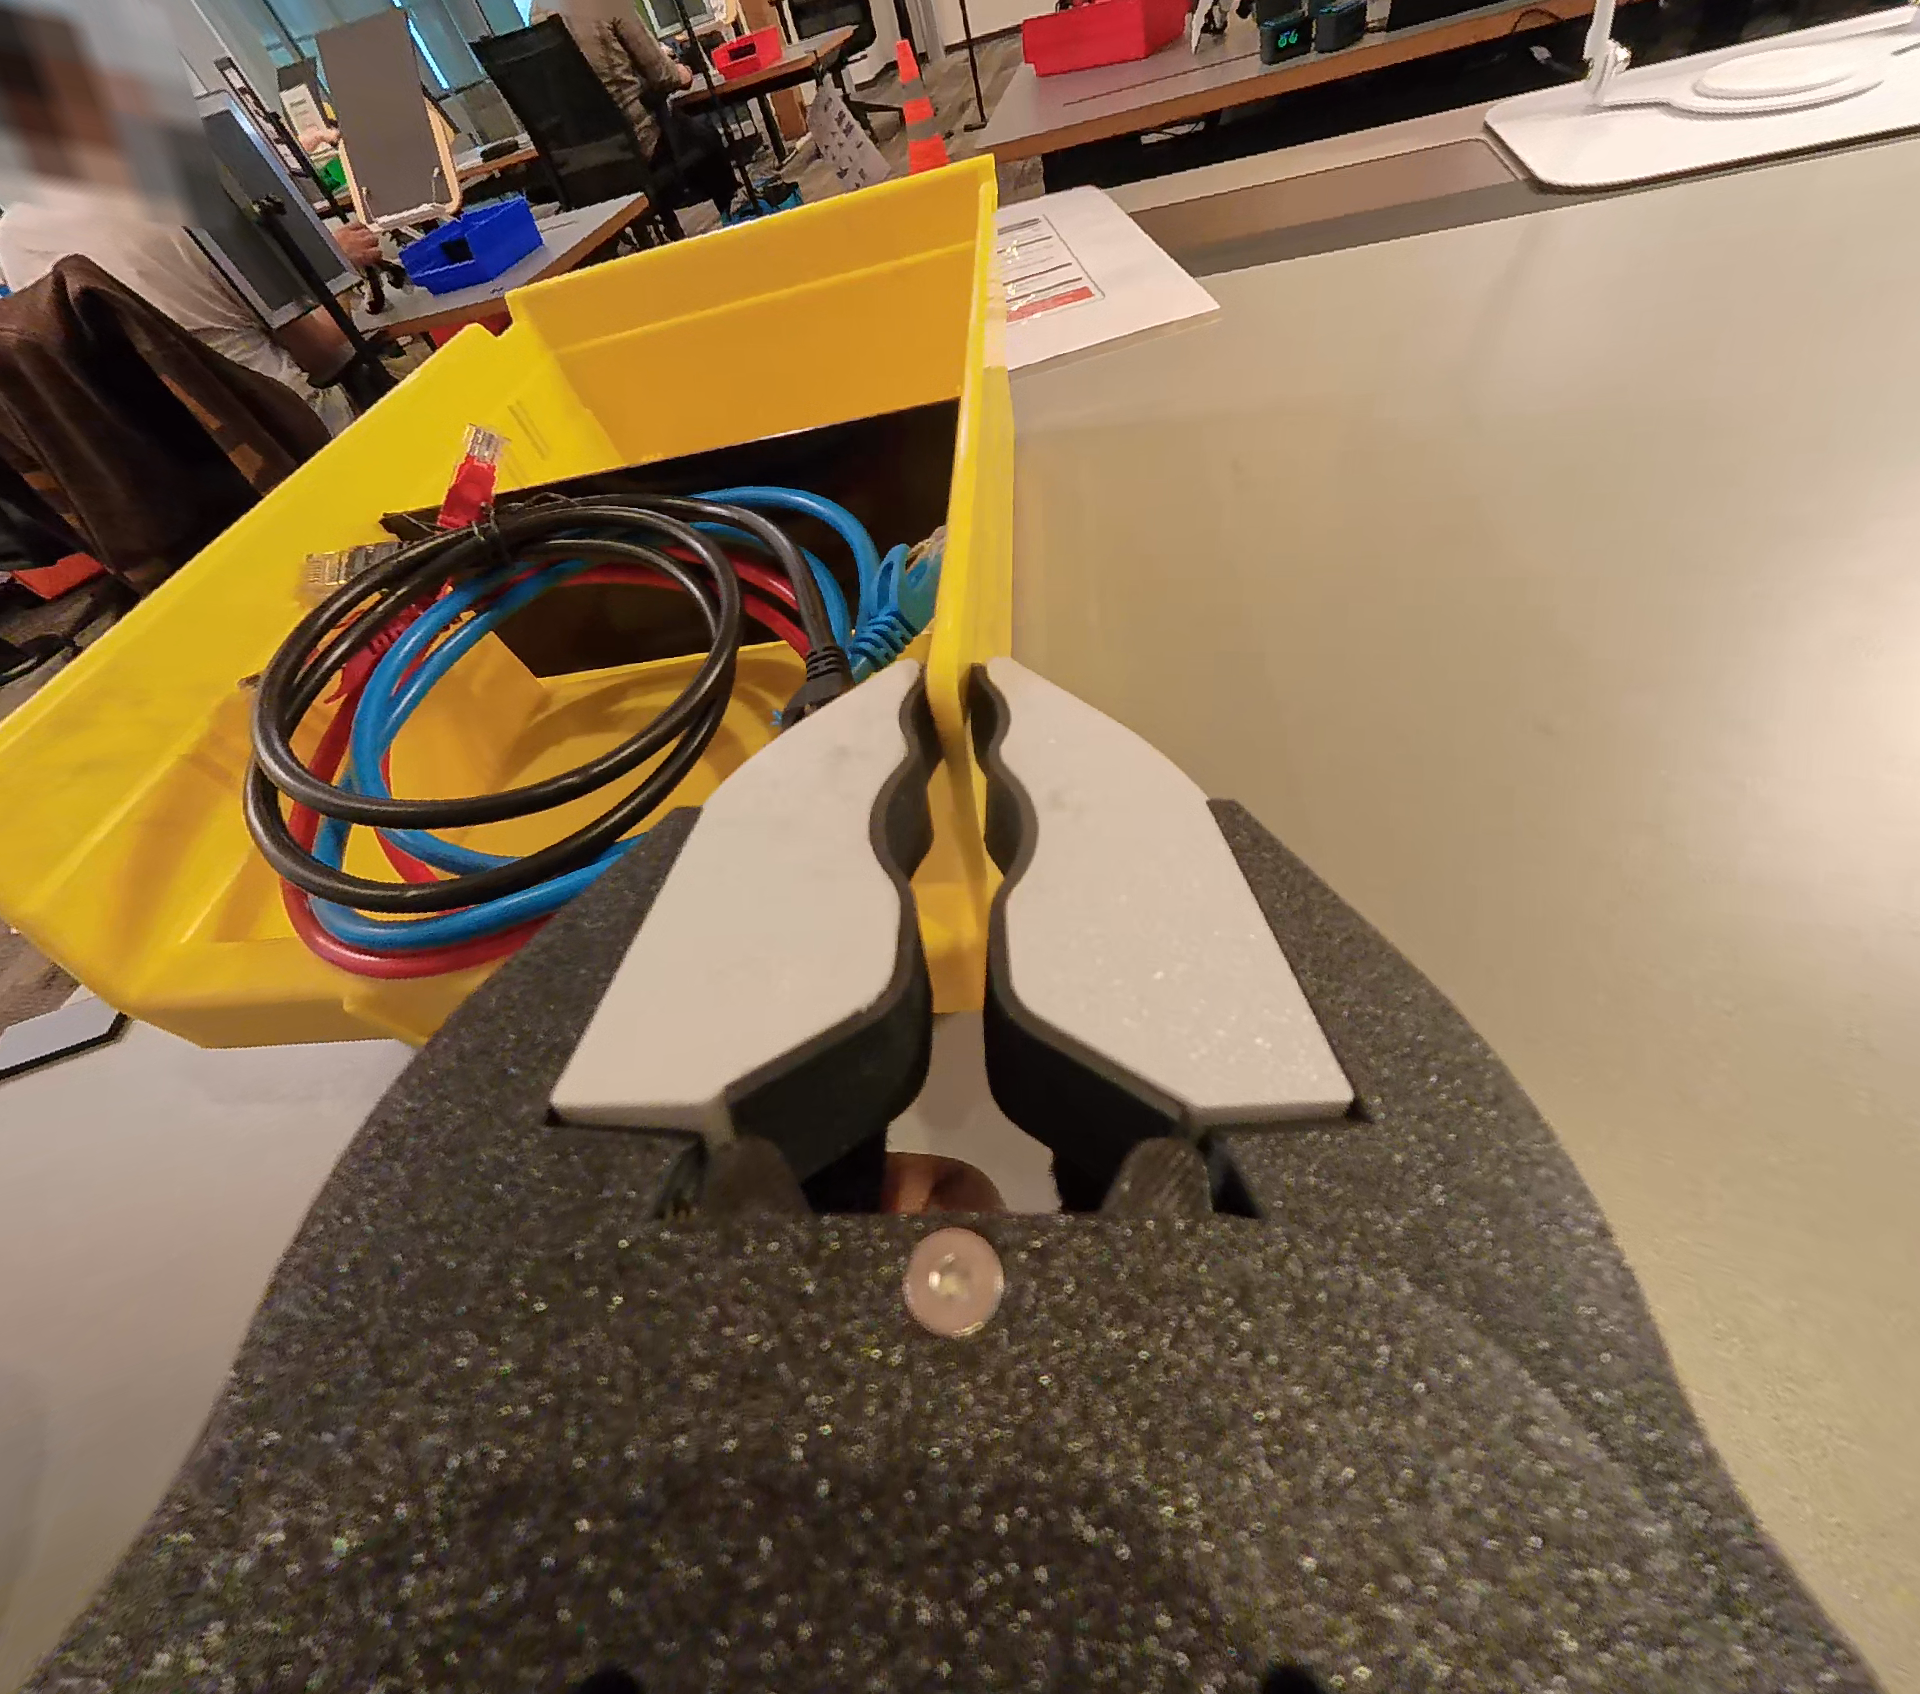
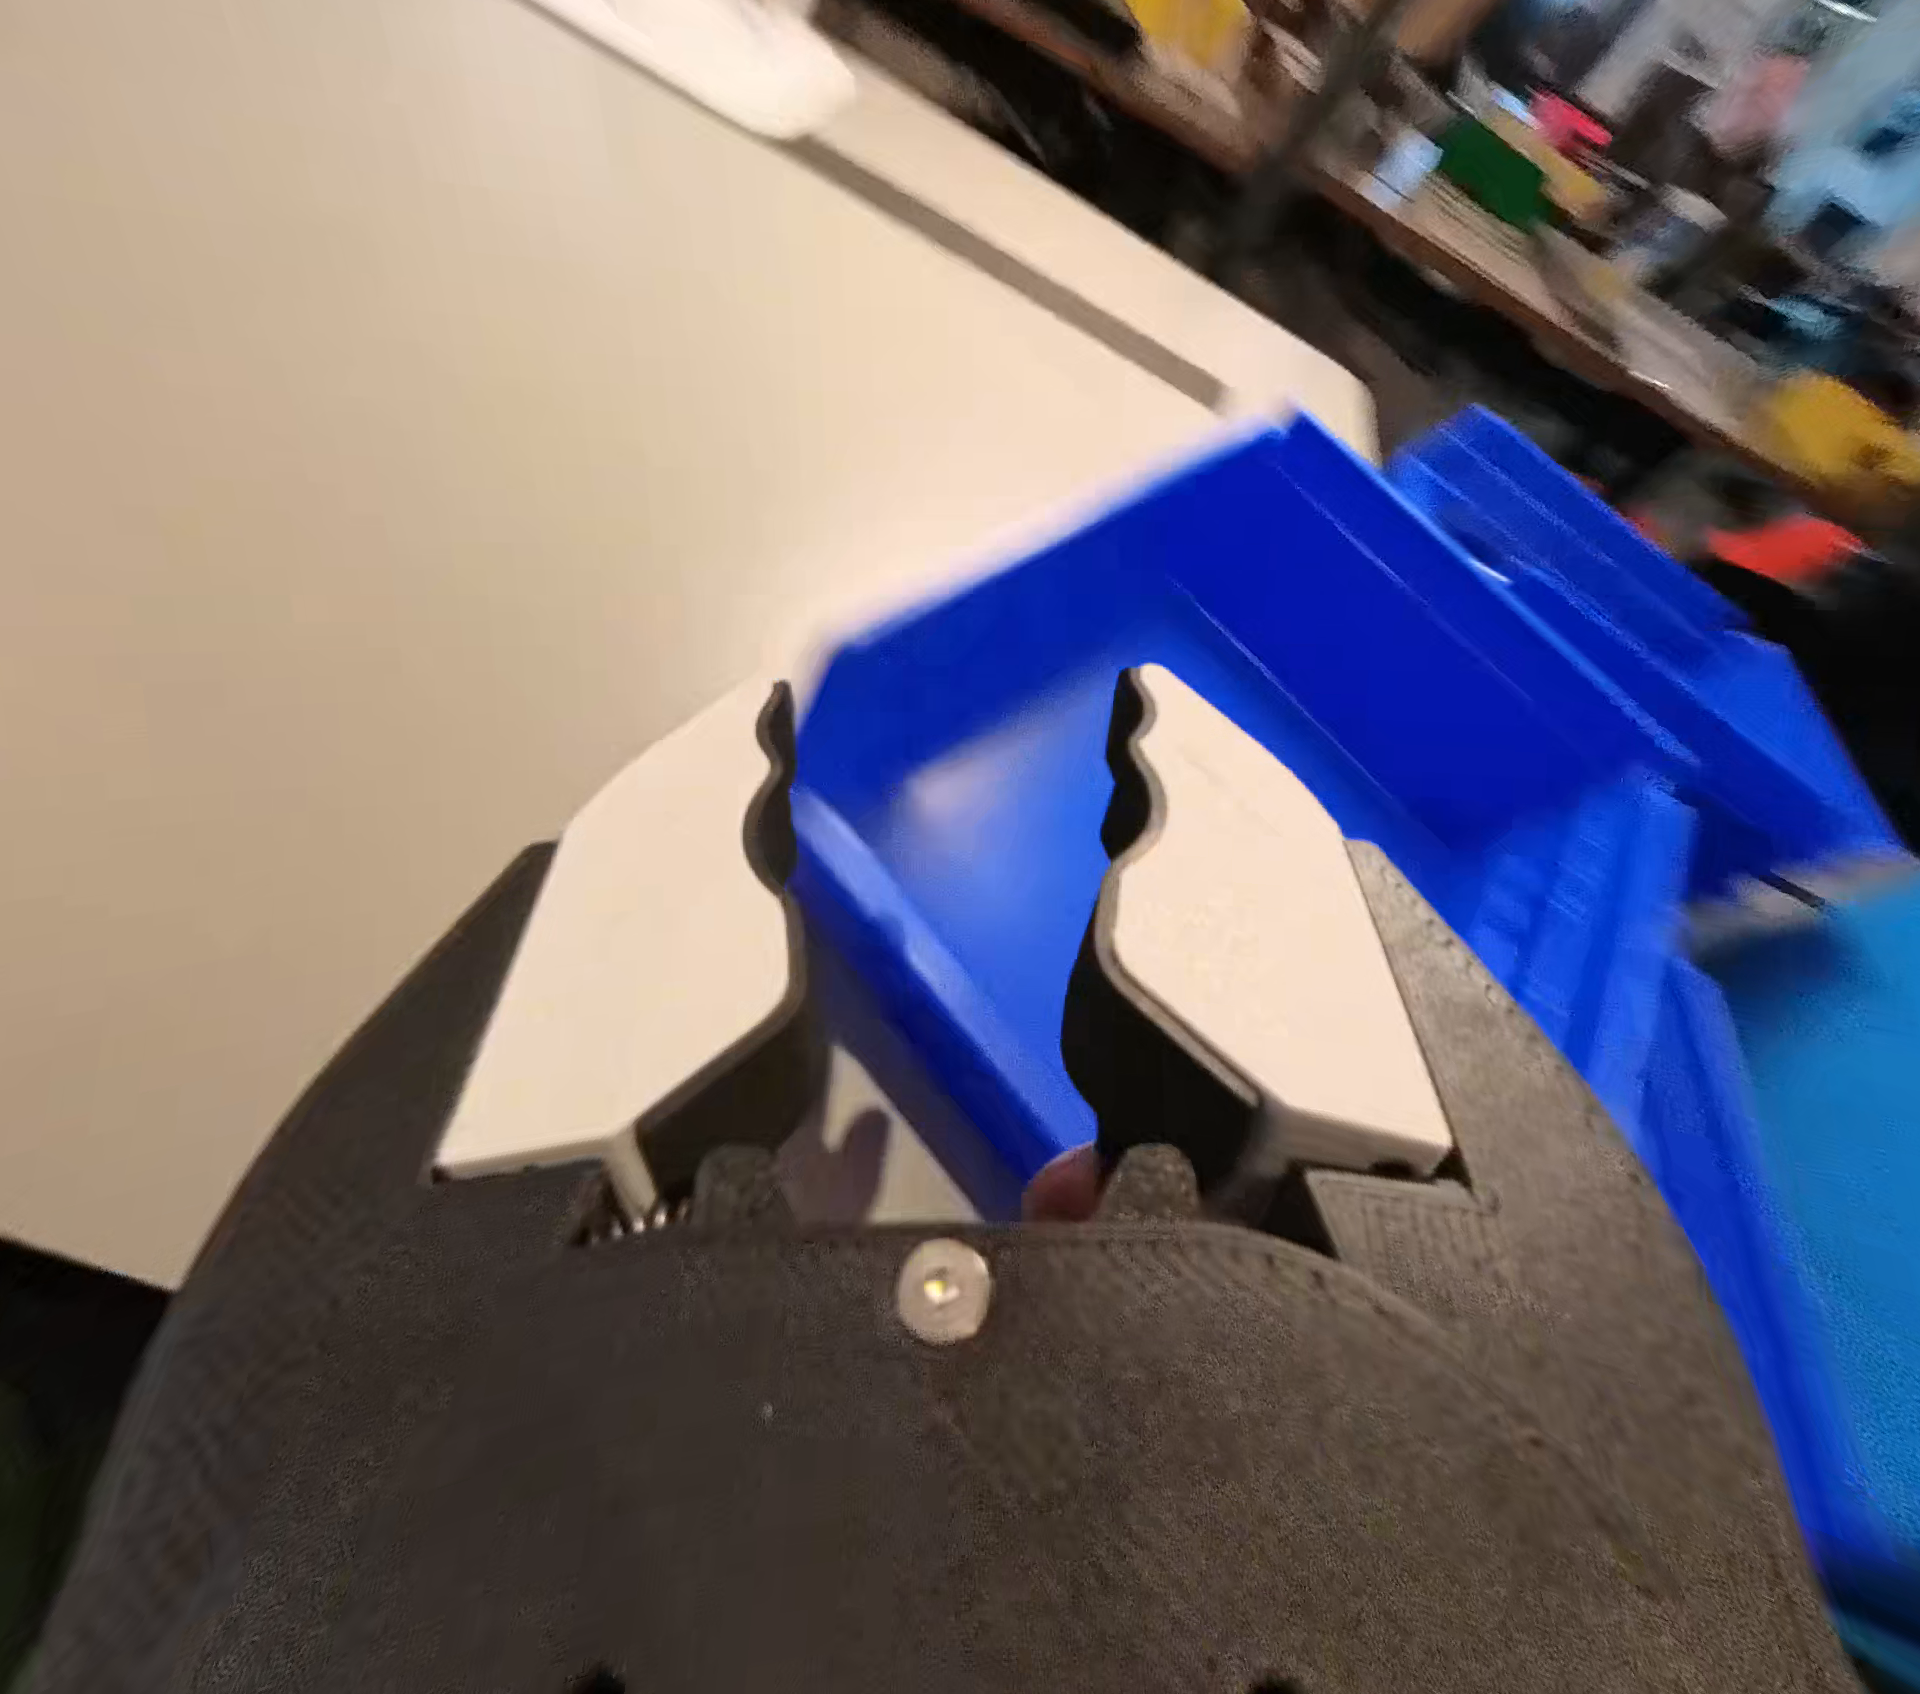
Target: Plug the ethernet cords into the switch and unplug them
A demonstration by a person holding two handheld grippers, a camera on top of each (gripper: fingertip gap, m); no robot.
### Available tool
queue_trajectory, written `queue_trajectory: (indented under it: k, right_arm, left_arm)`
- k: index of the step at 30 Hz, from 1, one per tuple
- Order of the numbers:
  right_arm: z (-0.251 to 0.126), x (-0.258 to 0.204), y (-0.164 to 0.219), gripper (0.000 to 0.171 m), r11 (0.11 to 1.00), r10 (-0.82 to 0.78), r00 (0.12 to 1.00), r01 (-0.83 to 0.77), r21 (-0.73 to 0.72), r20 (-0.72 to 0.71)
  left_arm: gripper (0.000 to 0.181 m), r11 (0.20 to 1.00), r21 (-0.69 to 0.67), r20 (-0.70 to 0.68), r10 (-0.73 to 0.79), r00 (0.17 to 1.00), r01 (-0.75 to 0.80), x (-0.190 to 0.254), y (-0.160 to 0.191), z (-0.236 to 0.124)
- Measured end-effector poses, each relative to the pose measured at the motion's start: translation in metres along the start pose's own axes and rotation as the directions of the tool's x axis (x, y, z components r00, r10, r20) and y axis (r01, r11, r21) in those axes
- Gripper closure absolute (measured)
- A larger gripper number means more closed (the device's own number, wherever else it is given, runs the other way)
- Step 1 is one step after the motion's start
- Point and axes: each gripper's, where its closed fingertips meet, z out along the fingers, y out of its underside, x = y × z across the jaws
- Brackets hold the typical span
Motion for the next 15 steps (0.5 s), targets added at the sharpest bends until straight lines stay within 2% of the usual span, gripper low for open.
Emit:
queue_trajectory:
  k: [1, 3, 6, 7, 9, 10, 15]
  right_arm:
    - [0.005, -0.021, -0.014, 0.112, 0.997, 0.047, 0.996, -0.052, 0.051, 0.079]
    - [0.022, -0.045, -0.023, 0.105, 0.994, 0.088, 0.991, -0.093, 0.048, 0.096]
    - [0.054, -0.033, 0.003, 0.101, 0.993, -0.021, 0.987, 0.001, -0.118, -0.162]
    - [0.061, -0.026, 0.013, 0.108, 0.986, -0.076, 0.971, 0.039, -0.163, -0.227]
    - [0.069, -0.021, 0.028, 0.139, 0.970, -0.146, 0.961, 0.092, -0.223, -0.236]
    - [0.069, -0.017, 0.034, 0.148, 0.964, -0.166, 0.960, 0.110, -0.241, -0.227]
    - [0.056, 0.002, 0.048, 0.152, 0.962, -0.126, 0.982, 0.086, -0.259, -0.143]
  left_arm:
    - [0.176, 1.000, 0.000, -0.001, -0.001, 1.000, 0.001, 0.000, 0.000, 0.000]
    - [0.176, 1.000, 0.000, -0.003, -0.004, 1.000, 0.004, 0.000, 0.000, 0.000]
    - [0.176, 1.000, 0.001, -0.008, -0.011, 1.000, 0.011, 0.000, 0.000, 0.000]
    - [0.176, 1.000, 0.001, -0.010, -0.015, 1.000, 0.015, -0.001, 0.000, 0.000]
    - [0.177, 1.000, 0.001, -0.010, -0.025, 1.000, 0.025, -0.002, 0.000, 0.000]
    - [0.176, 1.000, 0.002, -0.006, -0.030, 1.000, 0.030, -0.003, 0.000, 0.000]
    - [0.176, 1.000, -0.002, 0.028, -0.024, 0.999, 0.024, -0.008, 0.001, 0.000]
